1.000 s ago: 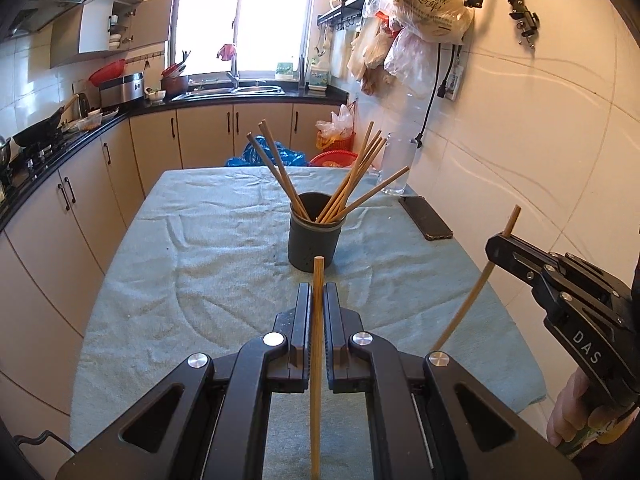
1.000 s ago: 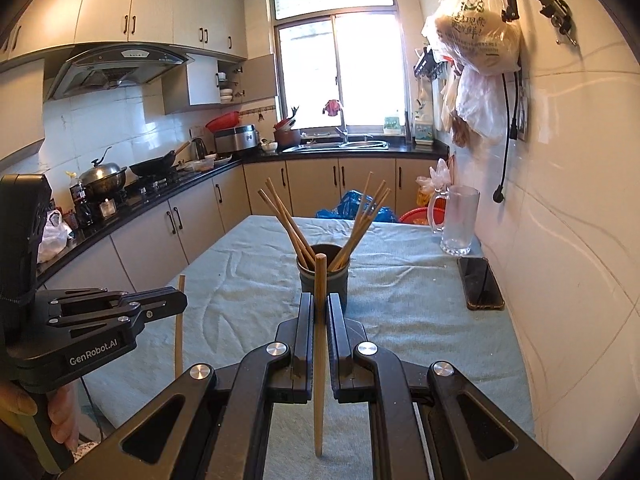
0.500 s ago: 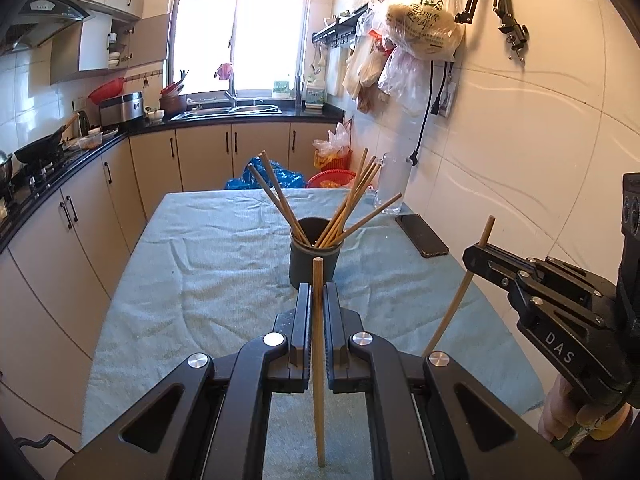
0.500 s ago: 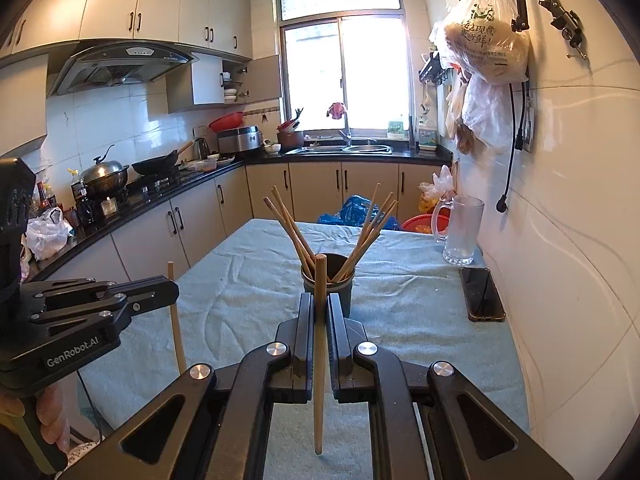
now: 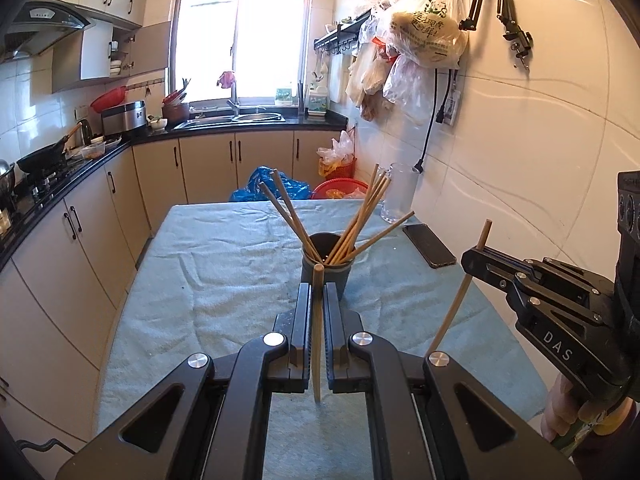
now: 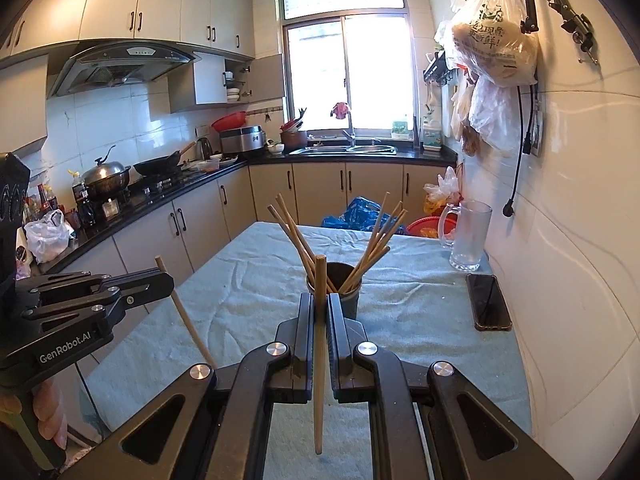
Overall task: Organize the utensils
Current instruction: 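Carry the left tool's chopstick over the holder while the right tool follows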
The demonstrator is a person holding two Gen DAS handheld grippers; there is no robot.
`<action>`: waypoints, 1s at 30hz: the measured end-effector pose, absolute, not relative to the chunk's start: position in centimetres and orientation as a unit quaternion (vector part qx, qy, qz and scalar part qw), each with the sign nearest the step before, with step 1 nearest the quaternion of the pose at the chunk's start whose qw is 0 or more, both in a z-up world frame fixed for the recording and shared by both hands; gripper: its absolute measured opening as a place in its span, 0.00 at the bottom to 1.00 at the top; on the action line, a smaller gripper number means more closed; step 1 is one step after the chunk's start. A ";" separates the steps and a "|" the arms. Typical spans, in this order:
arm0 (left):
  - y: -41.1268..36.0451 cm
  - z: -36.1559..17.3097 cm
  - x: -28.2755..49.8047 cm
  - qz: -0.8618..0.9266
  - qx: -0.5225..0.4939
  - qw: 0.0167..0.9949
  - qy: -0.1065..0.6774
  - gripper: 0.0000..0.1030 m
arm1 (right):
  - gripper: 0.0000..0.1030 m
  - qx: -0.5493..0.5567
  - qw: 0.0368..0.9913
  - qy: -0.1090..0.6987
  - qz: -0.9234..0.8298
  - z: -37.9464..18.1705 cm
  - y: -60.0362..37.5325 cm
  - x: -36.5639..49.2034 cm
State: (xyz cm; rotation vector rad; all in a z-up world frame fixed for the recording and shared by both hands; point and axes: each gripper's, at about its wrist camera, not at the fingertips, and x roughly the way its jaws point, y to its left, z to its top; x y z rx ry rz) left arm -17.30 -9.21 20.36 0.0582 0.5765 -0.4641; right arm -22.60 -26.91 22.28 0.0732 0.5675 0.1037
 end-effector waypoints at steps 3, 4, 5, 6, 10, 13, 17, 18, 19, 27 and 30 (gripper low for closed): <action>-8.9 20.5 -17.0 -0.225 0.029 0.932 0.282 0.05 | 0.06 0.035 0.958 0.280 0.053 22.4 -26.7 -22.2; -8.8 20.5 -16.9 -0.224 0.030 0.933 0.281 0.05 | 0.06 0.034 0.958 0.280 0.054 22.4 -26.6 -22.0; -8.7 20.6 -16.8 -0.224 0.030 0.933 0.281 0.05 | 0.06 0.033 0.958 0.280 0.055 22.5 -26.5 -21.8; -8.6 20.7 -16.8 -0.224 0.030 0.933 0.280 0.05 | 0.06 0.033 0.958 0.280 0.056 22.5 -26.4 -21.7; -8.3 21.0 -16.6 -0.228 0.032 0.933 0.277 0.05 | 0.06 0.032 0.957 0.281 0.060 22.7 -26.1 -20.9; -8.1 21.4 -16.6 -0.230 0.035 0.933 0.274 0.05 | 0.06 0.030 0.957 0.280 0.063 22.8 -26.0 -20.6; -7.7 21.8 -16.4 -0.237 0.034 0.931 0.276 0.05 | 0.06 0.027 0.957 0.281 0.067 22.9 -25.6 -20.1; -7.6 21.9 -16.3 -0.239 0.034 0.930 0.277 0.05 | 0.06 0.025 0.957 0.281 0.068 22.9 -25.5 -20.0; -7.5 22.0 -16.2 -0.241 0.033 0.929 0.278 0.05 | 0.06 0.025 0.957 0.281 0.069 23.0 -25.4 -19.8; -6.8 22.8 -15.4 -0.242 0.033 0.929 0.280 0.05 | 0.06 0.025 0.957 0.277 0.079 24.1 -25.2 -18.2; -6.4 23.3 -15.0 -0.242 0.035 0.929 0.278 0.05 | 0.06 0.030 0.958 0.274 0.084 24.5 -25.1 -17.7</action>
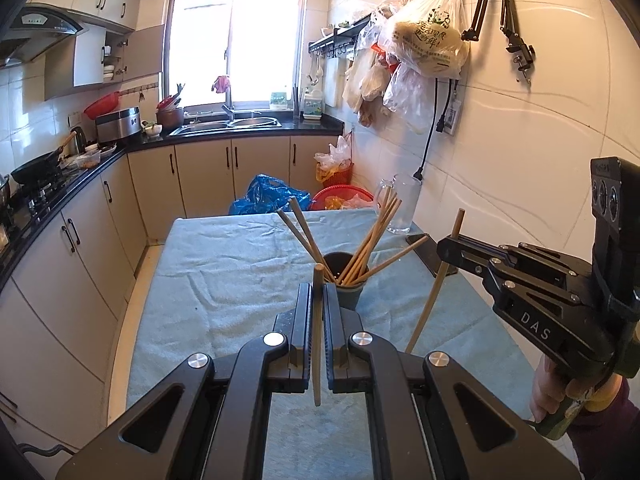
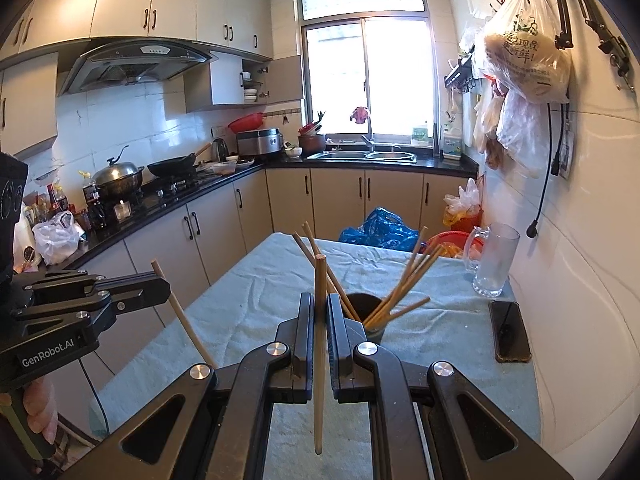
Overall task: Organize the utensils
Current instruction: 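Carry the left tool's chopstick over the holder while the right tool follows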
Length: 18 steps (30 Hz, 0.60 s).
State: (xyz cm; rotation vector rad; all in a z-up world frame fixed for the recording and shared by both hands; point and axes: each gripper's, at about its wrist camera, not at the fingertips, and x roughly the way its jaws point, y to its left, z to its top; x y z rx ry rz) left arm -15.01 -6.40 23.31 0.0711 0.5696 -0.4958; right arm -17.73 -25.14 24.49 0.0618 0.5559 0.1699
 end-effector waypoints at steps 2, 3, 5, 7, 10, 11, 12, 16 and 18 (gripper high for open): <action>-6.1 23.8 -14.8 -0.242 0.035 0.930 0.276 0.05 | 0.06 0.036 0.958 0.272 0.088 24.9 -25.2 -17.3; -6.0 24.1 -14.7 -0.242 0.036 0.930 0.274 0.05 | 0.06 0.040 0.958 0.270 0.091 25.2 -25.2 -17.1; -5.7 24.7 -14.6 -0.243 0.037 0.930 0.272 0.05 | 0.06 0.045 0.958 0.267 0.095 25.8 -25.3 -16.7; -5.5 25.4 -14.4 -0.244 0.038 0.930 0.271 0.05 | 0.06 0.052 0.958 0.263 0.101 26.5 -25.3 -16.3; -5.1 26.9 -14.1 -0.251 0.036 0.930 0.268 0.05 | 0.06 0.067 0.957 0.258 0.113 27.7 -25.6 -15.6; -5.0 27.3 -14.0 -0.252 0.036 0.930 0.267 0.05 | 0.06 0.070 0.957 0.257 0.115 28.0 -25.6 -15.3; -5.0 27.7 -13.9 -0.253 0.035 0.930 0.265 0.05 | 0.06 0.073 0.957 0.255 0.115 28.3 -25.7 -15.1; -4.6 29.8 -13.3 -0.254 0.030 0.932 0.257 0.05 | 0.06 0.077 0.960 0.246 0.112 29.5 -26.0 -14.3; -4.6 30.8 -13.0 -0.249 0.030 0.936 0.245 0.05 | 0.06 0.075 0.963 0.237 0.107 30.2 -26.2 -13.8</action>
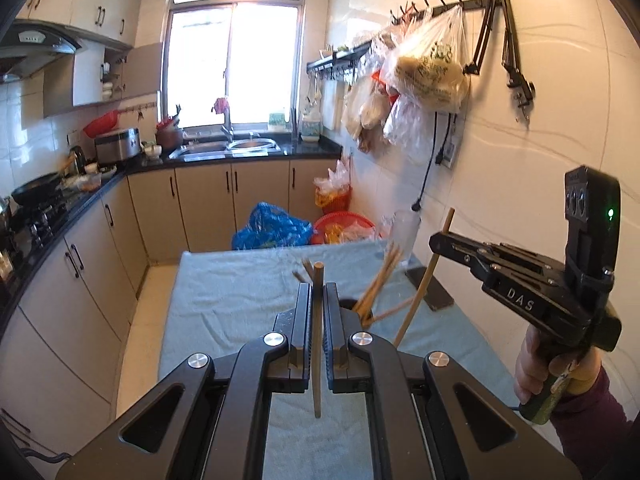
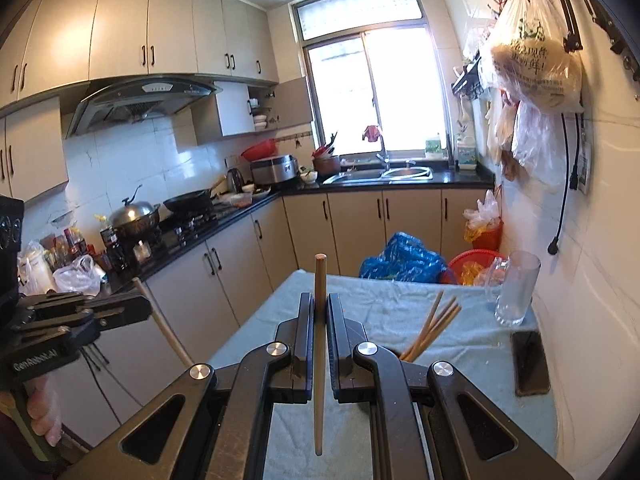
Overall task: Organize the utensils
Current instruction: 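Carry the left tool's chopstick over the holder while the right tool follows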
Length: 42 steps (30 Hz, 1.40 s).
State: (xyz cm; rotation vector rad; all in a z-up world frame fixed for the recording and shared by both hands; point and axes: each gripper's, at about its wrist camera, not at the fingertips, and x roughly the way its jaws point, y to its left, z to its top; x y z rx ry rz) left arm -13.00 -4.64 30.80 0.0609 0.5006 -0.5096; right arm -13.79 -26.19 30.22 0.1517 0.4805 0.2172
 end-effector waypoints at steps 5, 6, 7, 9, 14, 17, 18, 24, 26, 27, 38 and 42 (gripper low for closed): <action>-5.6 32.7 -11.6 -0.252 0.022 0.942 0.222 0.05 | 0.06 0.076 0.968 0.219 0.094 31.4 -26.6 -12.2; -6.0 32.9 -11.2 -0.255 0.018 0.941 0.222 0.05 | 0.06 0.074 0.970 0.215 0.088 31.6 -26.7 -11.8; -6.4 33.1 -10.8 -0.257 0.017 0.940 0.222 0.05 | 0.06 0.072 0.971 0.212 0.082 31.7 -26.7 -11.3; -7.3 33.2 -9.9 -0.260 0.016 0.939 0.223 0.05 | 0.06 0.067 0.973 0.208 0.070 31.7 -26.7 -10.4; -9.7 32.9 -7.7 -0.256 0.017 0.941 0.220 0.05 | 0.06 0.078 0.972 0.213 0.060 30.9 -27.6 -8.1; -11.1 32.6 -6.0 -0.260 0.010 0.940 0.222 0.05 | 0.06 0.086 0.972 0.213 0.050 30.4 -28.7 -7.1; -11.5 32.4 -5.4 -0.260 0.007 0.939 0.223 0.05 | 0.06 0.089 0.972 0.214 0.045 30.1 -29.0 -6.7; -14.0 30.9 -2.0 -0.259 -0.013 0.939 0.225 0.05 | 0.06 0.091 0.972 0.215 0.025 28.9 -30.7 -5.7; -14.4 30.3 -1.1 -0.255 -0.016 0.941 0.222 0.05 | 0.06 0.092 0.972 0.213 0.023 28.6 -31.1 -5.4; -14.6 29.9 -0.7 -0.253 -0.018 0.942 0.221 0.05 | 0.06 0.092 0.973 0.210 0.022 28.4 -31.2 -5.4; -15.9 25.5 1.6 -0.246 -0.019 0.938 0.244 0.05 | 0.07 0.109 0.969 0.220 0.011 25.8 -31.2 -4.8; -15.8 24.7 1.3 -0.244 -0.011 0.938 0.245 0.05 | 0.07 0.108 0.967 0.231 0.010 24.8 -31.0 -4.8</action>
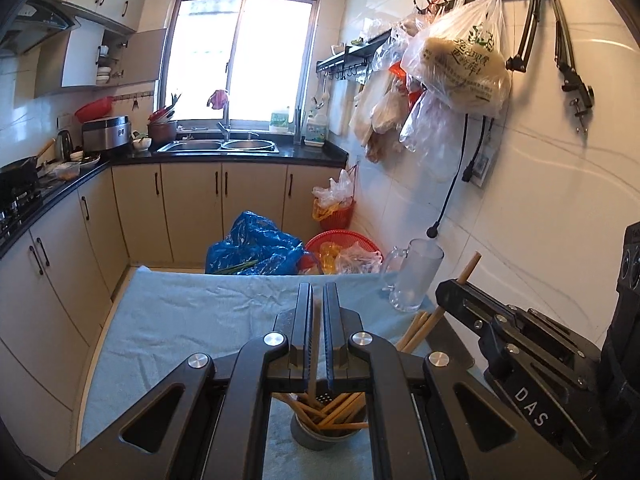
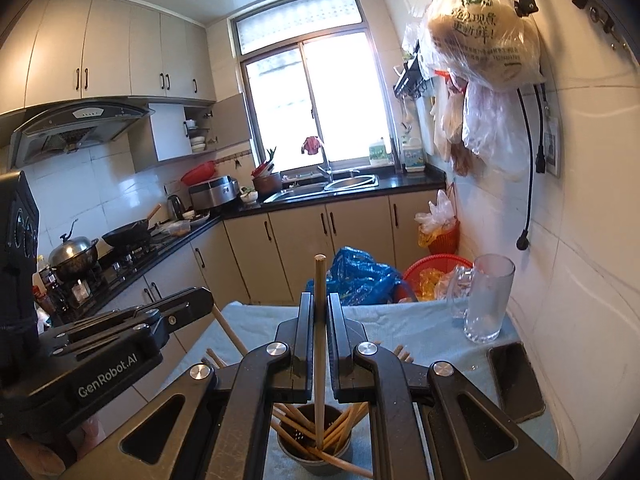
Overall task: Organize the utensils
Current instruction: 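Carry the left tool's chopstick over the holder while the right tool follows, then lower both chopsticks into the holder and open both tools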
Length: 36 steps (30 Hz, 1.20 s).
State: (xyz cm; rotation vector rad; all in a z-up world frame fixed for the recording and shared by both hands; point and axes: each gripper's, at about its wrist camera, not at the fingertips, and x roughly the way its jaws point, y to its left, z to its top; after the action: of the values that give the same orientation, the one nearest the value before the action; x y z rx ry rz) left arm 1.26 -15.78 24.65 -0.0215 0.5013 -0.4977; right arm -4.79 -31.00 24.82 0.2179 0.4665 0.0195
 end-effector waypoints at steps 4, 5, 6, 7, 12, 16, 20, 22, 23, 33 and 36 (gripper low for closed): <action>-15.9 23.9 1.0 -0.245 -0.004 0.937 0.249 0.05 | 0.07 0.103 0.964 0.245 0.008 23.8 -30.7 -4.8; -15.8 23.7 0.9 -0.245 -0.003 0.937 0.249 0.05 | 0.07 0.102 0.963 0.249 0.007 23.5 -30.7 -4.8; -15.8 23.5 0.8 -0.245 -0.002 0.936 0.251 0.05 | 0.07 0.102 0.962 0.253 0.008 23.2 -30.6 -4.8; -15.8 23.2 0.8 -0.245 -0.001 0.936 0.254 0.05 | 0.07 0.103 0.960 0.259 0.008 22.8 -30.6 -4.8; -15.7 22.2 0.8 -0.240 -0.002 0.932 0.270 0.05 | 0.07 0.100 0.953 0.285 0.010 21.2 -30.5 -4.5; -15.1 21.9 0.6 -0.235 -0.010 0.932 0.277 0.05 | 0.07 0.096 0.950 0.298 0.011 20.2 -30.2 -4.3; -14.4 21.9 0.1 -0.226 -0.015 0.934 0.277 0.05 | 0.07 0.095 0.945 0.312 0.011 19.1 -30.1 -4.1; -14.1 21.9 -0.2 -0.225 -0.017 0.934 0.277 0.05 | 0.07 0.094 0.944 0.317 0.010 18.7 -30.1 -4.0; -14.0 21.9 -0.4 -0.225 -0.018 0.934 0.277 0.05 | 0.07 0.092 0.945 0.315 0.008 18.6 -30.1 -4.1; -12.9 22.2 -3.0 -0.223 -0.012 0.939 0.261 0.24 | 0.07 0.090 0.944 0.317 0.006 18.5 -30.1 -4.0; -12.7 22.3 -3.8 -0.219 -0.002 0.942 0.256 0.30 | 0.07 0.090 0.944 0.316 0.006 18.5 -30.0 -4.0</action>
State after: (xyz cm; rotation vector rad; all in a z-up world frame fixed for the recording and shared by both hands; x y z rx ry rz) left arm -3.84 -12.69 22.28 -0.0049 0.5215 -0.4466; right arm -3.97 -30.04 18.45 0.1825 0.6447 0.0129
